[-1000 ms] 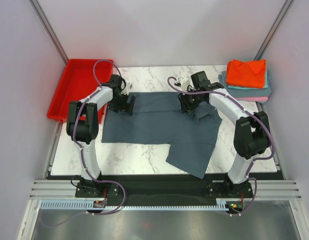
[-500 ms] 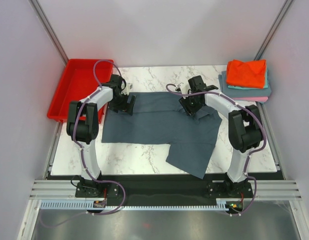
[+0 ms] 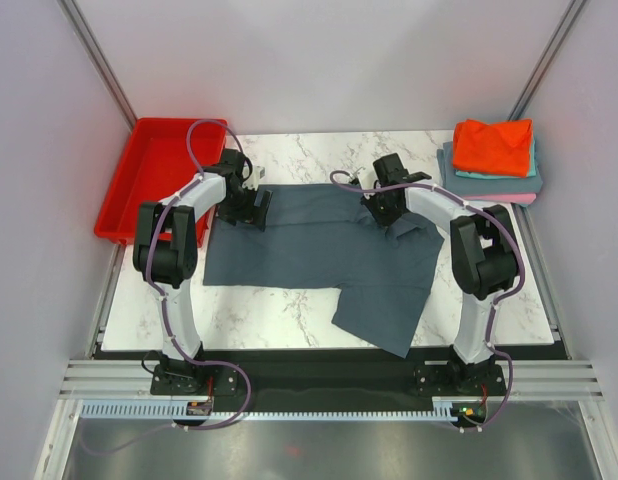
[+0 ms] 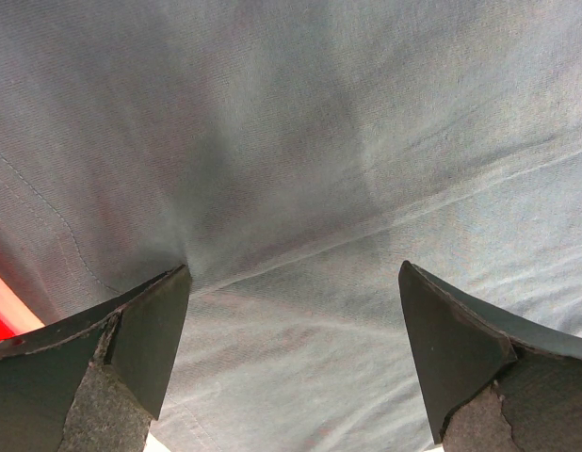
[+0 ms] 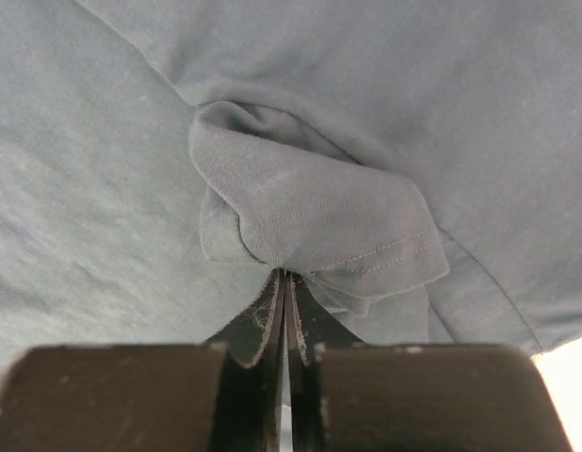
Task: Fold and stack the t-shirts
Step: Fold the tshirt
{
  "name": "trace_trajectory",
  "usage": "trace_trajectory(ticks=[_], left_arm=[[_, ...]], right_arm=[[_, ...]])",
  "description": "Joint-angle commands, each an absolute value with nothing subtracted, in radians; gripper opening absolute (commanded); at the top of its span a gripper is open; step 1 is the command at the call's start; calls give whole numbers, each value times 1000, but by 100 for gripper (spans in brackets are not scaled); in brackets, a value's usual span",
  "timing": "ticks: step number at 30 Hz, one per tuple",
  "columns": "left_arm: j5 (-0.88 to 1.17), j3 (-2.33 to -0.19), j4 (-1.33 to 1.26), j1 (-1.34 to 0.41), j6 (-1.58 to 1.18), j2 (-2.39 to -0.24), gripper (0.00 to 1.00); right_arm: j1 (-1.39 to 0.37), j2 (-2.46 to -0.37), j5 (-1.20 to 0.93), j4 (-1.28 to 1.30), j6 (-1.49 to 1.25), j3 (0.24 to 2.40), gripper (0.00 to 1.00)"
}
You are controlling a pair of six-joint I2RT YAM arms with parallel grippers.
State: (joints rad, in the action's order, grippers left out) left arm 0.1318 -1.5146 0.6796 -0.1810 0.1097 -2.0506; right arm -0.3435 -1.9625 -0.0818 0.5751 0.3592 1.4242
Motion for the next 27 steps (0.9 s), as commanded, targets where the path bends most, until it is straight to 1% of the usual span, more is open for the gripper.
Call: trace_trajectory(ticks=[1, 3, 10, 16, 19, 20, 21, 23, 25, 27], left_arm=[[127, -1529, 676, -187, 124, -2048, 99], [124, -1534, 678, -187, 123, -2054, 99], [130, -1534, 678, -190, 120, -2056, 99], [132, -1534, 678, -190, 121, -2056, 99], [130, -1534, 677, -190, 121, -2057, 99], [132, -1534, 676, -190, 121, -2057, 99], [132, -1535, 676, -192, 121, -2059, 99], [132, -1539, 676, -193, 121, -2060, 99], [132, -1539, 678, -195, 121, -2062, 99], [132, -1540, 678, -196, 121, -2062, 99]], right_arm=[[-356, -1919, -80, 549, 354, 1459, 5], [-357, -1907, -81, 549, 353, 1456, 0], [-367, -1865, -103, 567, 341, 1460, 0], [-376, -1821, -219, 676, 305, 1496, 0], [-379, -1803, -218, 693, 296, 1474, 1], [-379, -1801, -204, 689, 298, 1465, 17], [-380, -1801, -183, 681, 305, 1457, 28], [-379, -1810, -129, 672, 328, 1433, 44], [-380, -1815, -100, 618, 366, 1395, 48], [-390, -1825, -74, 563, 396, 1373, 49]])
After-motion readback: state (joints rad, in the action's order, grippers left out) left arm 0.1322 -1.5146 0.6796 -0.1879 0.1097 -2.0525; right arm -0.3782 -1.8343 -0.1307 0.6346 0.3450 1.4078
